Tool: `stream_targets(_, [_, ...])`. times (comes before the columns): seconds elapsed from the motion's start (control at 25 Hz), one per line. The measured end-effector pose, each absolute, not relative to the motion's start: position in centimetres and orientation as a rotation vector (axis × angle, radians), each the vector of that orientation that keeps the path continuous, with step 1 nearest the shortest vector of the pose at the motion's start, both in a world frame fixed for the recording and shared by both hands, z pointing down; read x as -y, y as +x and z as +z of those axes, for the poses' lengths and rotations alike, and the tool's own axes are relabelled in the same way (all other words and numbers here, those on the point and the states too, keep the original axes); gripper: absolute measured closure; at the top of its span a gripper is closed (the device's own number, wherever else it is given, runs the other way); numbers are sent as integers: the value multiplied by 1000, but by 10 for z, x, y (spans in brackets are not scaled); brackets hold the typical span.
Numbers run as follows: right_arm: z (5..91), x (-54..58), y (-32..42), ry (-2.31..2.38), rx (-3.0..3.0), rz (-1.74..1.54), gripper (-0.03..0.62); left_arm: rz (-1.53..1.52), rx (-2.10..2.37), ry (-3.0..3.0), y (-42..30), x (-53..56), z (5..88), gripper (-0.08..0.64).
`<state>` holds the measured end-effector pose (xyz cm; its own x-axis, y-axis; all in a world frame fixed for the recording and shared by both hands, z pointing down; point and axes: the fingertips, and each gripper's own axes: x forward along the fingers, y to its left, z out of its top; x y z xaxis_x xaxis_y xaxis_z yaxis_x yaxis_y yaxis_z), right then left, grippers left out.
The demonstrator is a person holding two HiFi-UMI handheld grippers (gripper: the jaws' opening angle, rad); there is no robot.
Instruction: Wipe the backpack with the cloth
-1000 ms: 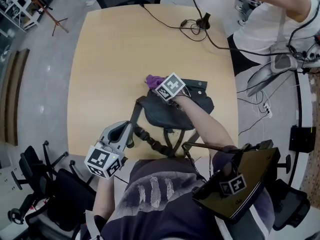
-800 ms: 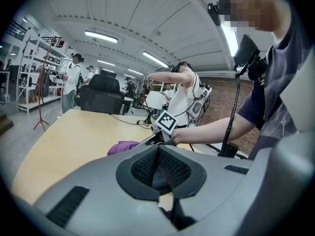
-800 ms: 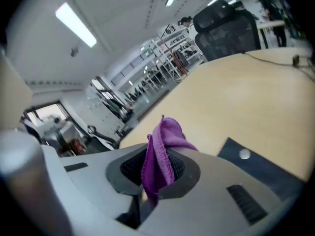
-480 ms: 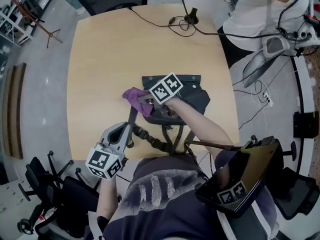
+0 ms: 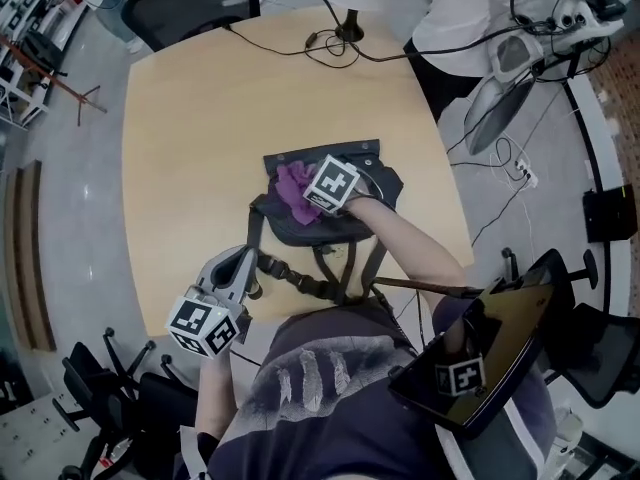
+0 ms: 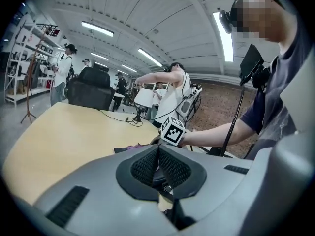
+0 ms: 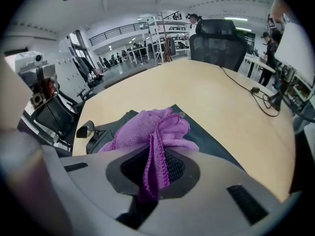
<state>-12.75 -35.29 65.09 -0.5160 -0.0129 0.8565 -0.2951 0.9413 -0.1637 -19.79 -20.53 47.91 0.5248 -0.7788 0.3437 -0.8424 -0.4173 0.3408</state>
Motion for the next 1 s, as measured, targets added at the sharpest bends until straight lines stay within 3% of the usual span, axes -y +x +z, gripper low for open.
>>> stream_targets(0.6, [655,430,50,582,1859,316,560,252,1238,2378,-172,217,478,549])
stream_targets(1.0, [587,451,123,794,1731,57,561,244,1260,2350,-183,214,483,549])
